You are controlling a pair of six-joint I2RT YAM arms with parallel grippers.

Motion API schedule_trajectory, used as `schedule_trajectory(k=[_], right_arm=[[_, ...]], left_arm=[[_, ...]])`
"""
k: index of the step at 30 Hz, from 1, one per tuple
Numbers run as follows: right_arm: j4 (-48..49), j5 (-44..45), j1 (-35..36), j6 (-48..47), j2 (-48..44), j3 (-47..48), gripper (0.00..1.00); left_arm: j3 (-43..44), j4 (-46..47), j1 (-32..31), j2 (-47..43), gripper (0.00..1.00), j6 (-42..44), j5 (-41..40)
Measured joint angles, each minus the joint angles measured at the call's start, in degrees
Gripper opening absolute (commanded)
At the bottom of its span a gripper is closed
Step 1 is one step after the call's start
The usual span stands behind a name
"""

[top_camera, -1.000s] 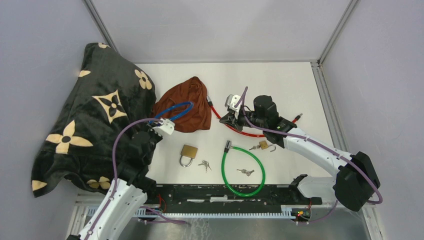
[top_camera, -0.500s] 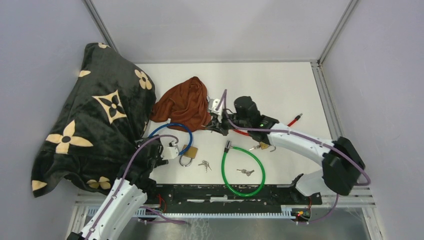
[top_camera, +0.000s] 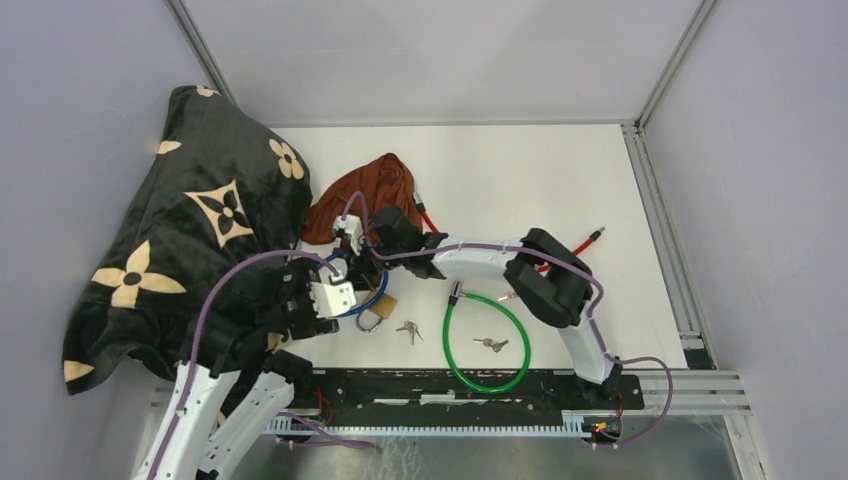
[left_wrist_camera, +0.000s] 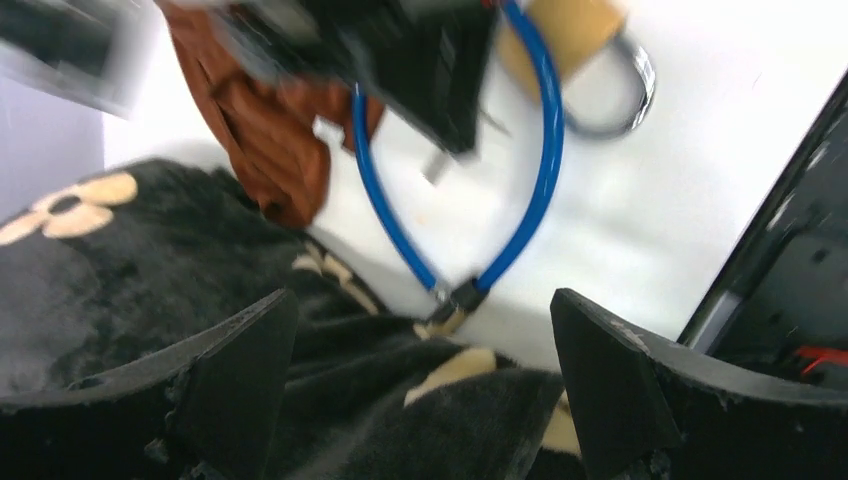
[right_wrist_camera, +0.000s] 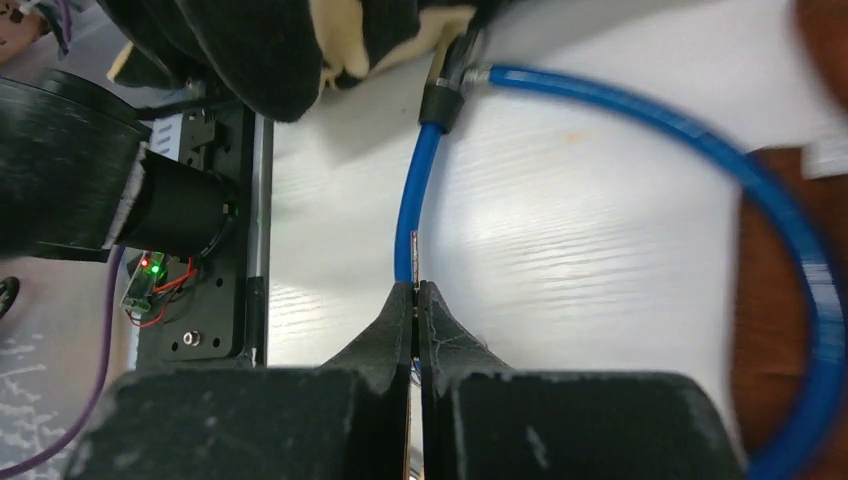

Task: Lock with the key
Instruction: Place the lock at the center of the board, then pick up the lock from the center of the board.

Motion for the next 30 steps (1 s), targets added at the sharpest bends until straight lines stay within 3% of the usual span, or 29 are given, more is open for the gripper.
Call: schedule_trajectory(k=[7, 9, 12, 14, 15, 17, 20, 22, 24, 27, 30], right_arm=[[-1.44, -0.37, 1.53, 7.13, 13.77, 8.07, 0.01], [-2.23, 0.98, 1.29, 7.45, 16.55, 10.84, 0.14], [-3.61, 2.47, 0.81, 8.26, 18.51, 13.75, 0.42], [-4.57, 3.69, 0.48, 8.0, 18.6, 15.34, 0.5], [-7.34, 5.86, -0.39, 5.86, 18.6, 17.55, 0.57], [-9.01, 7.45, -0.96, 3.93, 18.05, 17.75, 0.64], [-15.28, 13.22, -2.71, -2.01, 12.72, 14.82, 0.79], [-19.1, 18.21, -5.05, -6.19, 4.2, 8.5, 0.84], [-21.31, 22.32, -8.33, -9.05, -4.92, 1.92, 0.98], [-23.69, 26.53, -15.28, -11.63, -16.7, -6.82, 0.98], [-26.18, 29.92, -20.22, -13.94, -19.76, -11.72, 0.96]], left_arm=[[6.8, 6.84, 0.02, 0.11, 1.0, -17.11, 12.55], [6.82, 9.49, 0.04, 0.26, 1.0, -21.97, 13.79], [6.78, 13.94, 0.07, 0.35, 1.0, -28.63, 14.93], [6.6, 17.07, 0.07, 0.13, 1.0, -32.39, 15.23], [4.52, 23.74, 0.07, -1.64, 1.0, -38.97, 15.28], [3.19, 26.82, 0.09, -2.84, 1.0, -41.24, 15.63], [-3.74, 36.24, 0.13, -7.87, 1.0, -46.64, 16.09], [-8.66, 41.99, 0.11, -10.69, 1.0, -50.42, 16.28], [-12.28, 46.58, 0.13, -11.41, 1.0, -53.51, 16.85], [-15.82, 51.84, 0.11, -9.44, 1.0, -56.59, 19.21], [-16.92, 55.12, 0.11, -5.99, 0.99, -57.92, 21.27]])
